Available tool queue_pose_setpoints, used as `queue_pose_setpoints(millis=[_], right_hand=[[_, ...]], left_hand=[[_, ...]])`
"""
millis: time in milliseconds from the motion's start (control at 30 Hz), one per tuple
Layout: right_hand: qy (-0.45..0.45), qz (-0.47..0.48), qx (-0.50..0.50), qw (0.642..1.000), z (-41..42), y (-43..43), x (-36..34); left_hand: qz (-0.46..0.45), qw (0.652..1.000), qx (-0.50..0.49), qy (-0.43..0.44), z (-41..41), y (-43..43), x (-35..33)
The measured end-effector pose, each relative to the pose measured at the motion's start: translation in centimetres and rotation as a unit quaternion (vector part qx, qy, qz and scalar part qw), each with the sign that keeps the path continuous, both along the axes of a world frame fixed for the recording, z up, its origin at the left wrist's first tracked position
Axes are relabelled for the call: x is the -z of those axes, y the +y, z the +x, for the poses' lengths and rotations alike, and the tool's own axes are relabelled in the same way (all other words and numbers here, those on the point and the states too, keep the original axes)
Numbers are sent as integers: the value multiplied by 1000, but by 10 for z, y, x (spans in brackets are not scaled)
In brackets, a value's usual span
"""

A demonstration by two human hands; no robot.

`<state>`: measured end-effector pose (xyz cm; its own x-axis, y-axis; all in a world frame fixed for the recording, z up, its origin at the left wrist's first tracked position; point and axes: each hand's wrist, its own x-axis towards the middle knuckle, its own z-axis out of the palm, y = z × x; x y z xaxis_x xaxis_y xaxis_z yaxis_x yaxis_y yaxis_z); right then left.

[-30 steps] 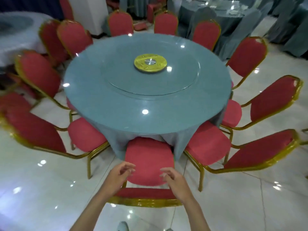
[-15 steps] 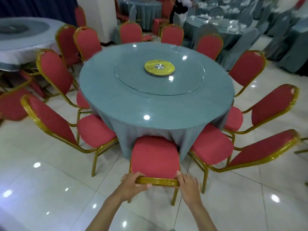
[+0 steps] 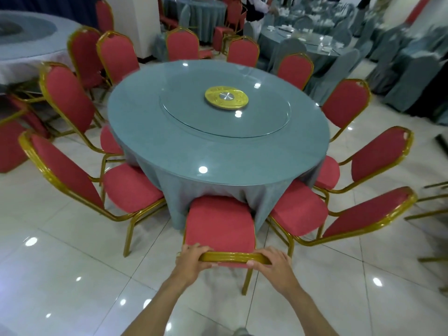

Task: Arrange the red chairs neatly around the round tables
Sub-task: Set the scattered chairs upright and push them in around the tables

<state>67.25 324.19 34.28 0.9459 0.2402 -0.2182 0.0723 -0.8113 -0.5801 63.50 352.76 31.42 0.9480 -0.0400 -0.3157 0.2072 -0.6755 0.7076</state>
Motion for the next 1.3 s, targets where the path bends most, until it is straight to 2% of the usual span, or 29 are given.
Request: queue_pose_setpoints(millis=[300,467,600,667,733,800,1033,1167,1300], right_hand=[[17,-31,-2,999,6,26,-10],[57,-53,-20,997,9,26,-16],[75,-50,-5,996,9,27,-23],[85,-41,14,995,7,28,-29],[98,-14,36,994,5,25,-29],[105,31,53,993,3,18,-28],[82,162,120,976,-4,-18,-65],[94,222,159,958,-11,-57,-70],[110,253,194,941,-22,-110,-62]], left_hand=[[-2,1000,-10,0,18,22,0],[-37,999,-19,-7,27,34,38],[-29,999,-23,13,27,34,5],[5,999,-25,45,26,29,-14],[66,996,-27,61,23,21,-29],[108,993,-39,36,19,12,-39],[3,998,-43,-55,15,-38,-66],[68,988,-103,-96,19,-75,-67],[111,982,-96,-117,23,-118,-65]])
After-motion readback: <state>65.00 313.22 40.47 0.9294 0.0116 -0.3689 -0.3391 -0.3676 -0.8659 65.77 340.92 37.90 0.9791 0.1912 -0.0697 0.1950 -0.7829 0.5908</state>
